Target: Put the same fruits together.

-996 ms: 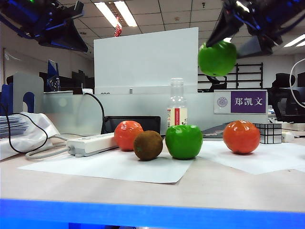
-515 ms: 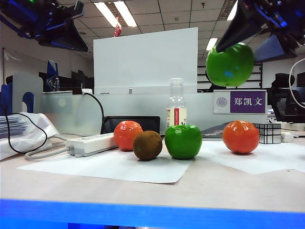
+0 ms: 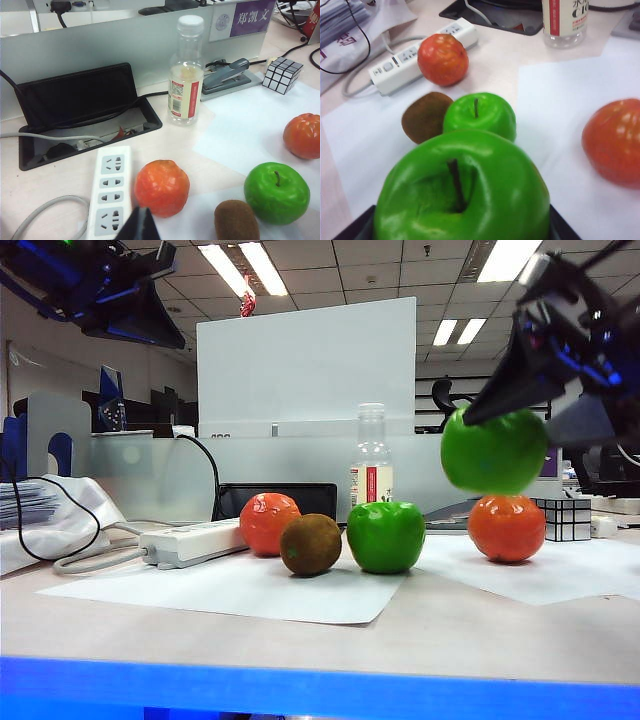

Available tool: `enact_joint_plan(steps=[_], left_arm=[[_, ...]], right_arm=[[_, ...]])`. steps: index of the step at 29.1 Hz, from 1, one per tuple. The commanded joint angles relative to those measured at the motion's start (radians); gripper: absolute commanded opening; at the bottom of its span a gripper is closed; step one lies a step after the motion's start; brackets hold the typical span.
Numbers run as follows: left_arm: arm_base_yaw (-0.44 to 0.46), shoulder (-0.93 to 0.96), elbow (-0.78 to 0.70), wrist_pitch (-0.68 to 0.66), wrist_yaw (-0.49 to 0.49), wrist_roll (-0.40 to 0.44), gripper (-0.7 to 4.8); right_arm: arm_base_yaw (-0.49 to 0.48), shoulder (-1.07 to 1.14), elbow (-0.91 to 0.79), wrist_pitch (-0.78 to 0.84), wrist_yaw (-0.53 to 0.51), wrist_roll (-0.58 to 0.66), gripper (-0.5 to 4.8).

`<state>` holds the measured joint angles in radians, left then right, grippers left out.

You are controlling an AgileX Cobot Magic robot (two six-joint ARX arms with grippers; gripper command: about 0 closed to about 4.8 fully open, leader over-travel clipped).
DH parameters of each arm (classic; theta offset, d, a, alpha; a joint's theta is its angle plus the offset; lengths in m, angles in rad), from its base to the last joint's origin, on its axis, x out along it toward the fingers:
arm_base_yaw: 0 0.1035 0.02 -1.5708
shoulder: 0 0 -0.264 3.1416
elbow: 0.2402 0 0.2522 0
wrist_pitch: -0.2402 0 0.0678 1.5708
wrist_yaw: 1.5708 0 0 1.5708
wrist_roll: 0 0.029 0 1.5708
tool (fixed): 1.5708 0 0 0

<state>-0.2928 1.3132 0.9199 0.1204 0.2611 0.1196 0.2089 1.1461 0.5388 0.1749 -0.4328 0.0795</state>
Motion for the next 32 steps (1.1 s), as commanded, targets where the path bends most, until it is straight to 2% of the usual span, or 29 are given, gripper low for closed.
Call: enact_joint_plan(steps=[1,10,25,32], left_arm=[[0.001,-0.002,0.004,0.018,0.005,0.000,-0.04],[0.001,-0.002,0.003,0.020,0.005,0.000,-0.04],[0.001,-0.002,0.003,0.020,0.005,0.000,-0.04],[0.001,-0.002,0.003,0.019,0.005,0.000,-0.04]], right_arm=[[0.000,0.064,-0.003,0.093,-0.010,0.003,-0.06],[0.000,0.232,-0.003,0.233,-0.013,0.022,-0.06],[0.012,0.371,-0.004,0.352,-0.013,0.034,-0.06],[0.012,0.394,-0.004,0.360,-0.015,0.037,-0.05]])
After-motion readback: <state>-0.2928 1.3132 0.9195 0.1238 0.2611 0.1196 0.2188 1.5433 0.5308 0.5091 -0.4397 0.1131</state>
